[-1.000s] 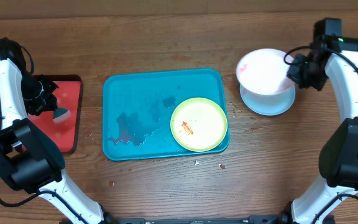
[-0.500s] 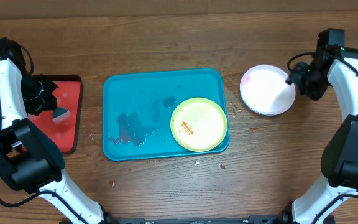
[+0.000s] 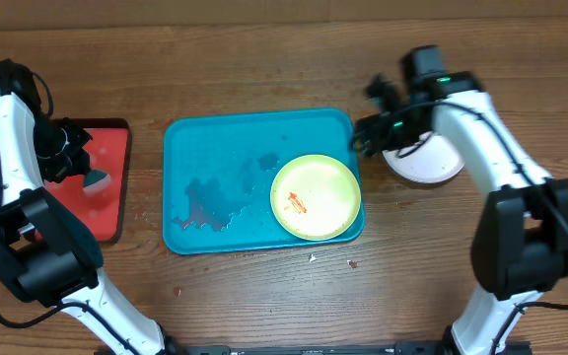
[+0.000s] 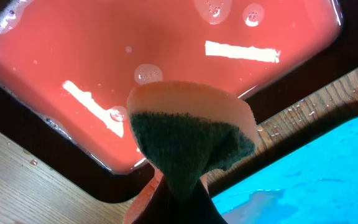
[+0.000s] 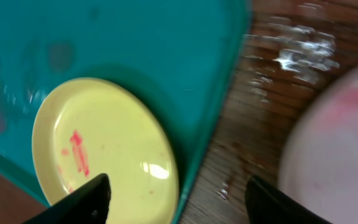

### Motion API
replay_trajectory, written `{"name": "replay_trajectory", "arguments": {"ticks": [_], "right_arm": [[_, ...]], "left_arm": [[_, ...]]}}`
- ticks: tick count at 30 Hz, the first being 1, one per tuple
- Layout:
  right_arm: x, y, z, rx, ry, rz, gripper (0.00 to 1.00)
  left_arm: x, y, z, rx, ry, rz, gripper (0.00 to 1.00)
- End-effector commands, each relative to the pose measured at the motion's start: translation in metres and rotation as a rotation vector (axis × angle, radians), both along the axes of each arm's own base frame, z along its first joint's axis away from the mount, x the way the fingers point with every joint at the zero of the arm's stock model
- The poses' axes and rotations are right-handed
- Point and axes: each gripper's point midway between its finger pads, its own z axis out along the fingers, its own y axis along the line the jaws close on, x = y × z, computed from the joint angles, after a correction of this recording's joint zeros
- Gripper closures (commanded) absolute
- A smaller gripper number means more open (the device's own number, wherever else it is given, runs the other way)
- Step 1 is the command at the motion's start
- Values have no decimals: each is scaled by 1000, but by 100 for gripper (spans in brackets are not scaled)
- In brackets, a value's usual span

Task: Clean dirty plates on tray and stack at the side
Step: 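Move the right gripper to the yellow plate rim and grip it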

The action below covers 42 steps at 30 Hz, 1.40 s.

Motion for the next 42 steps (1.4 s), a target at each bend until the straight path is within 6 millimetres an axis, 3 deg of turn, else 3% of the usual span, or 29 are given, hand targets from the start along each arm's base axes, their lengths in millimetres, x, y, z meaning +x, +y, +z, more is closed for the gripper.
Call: {"name": "replay_trajectory", "arguments": {"ticks": [1, 4, 9, 25, 32, 38, 42], "right_arm": [[-12, 28, -19, -83, -45, 207, 36], [-16, 41, -40, -205, -57, 268, 37], [-17, 46, -65, -299, -52, 305, 37], [-39, 37, -87, -315, 44, 268, 48], [-46, 34, -87, -322, 106, 179, 80], [-53, 50, -84, -225, 174, 71, 93], [-52, 66, -80, -133, 228, -51, 96]], "left_arm": [[3, -4, 9, 2, -29, -22, 96], [3, -4, 9, 2, -29, -22, 96], [4, -4, 9, 3, -32, -22, 96], [6, -3, 9, 3, -42, -22, 96], [8, -7, 9, -17, -53, -29, 96], [22, -30, 12, -113, -128, -156, 96], [35, -63, 17, -207, -196, -297, 95]]}}
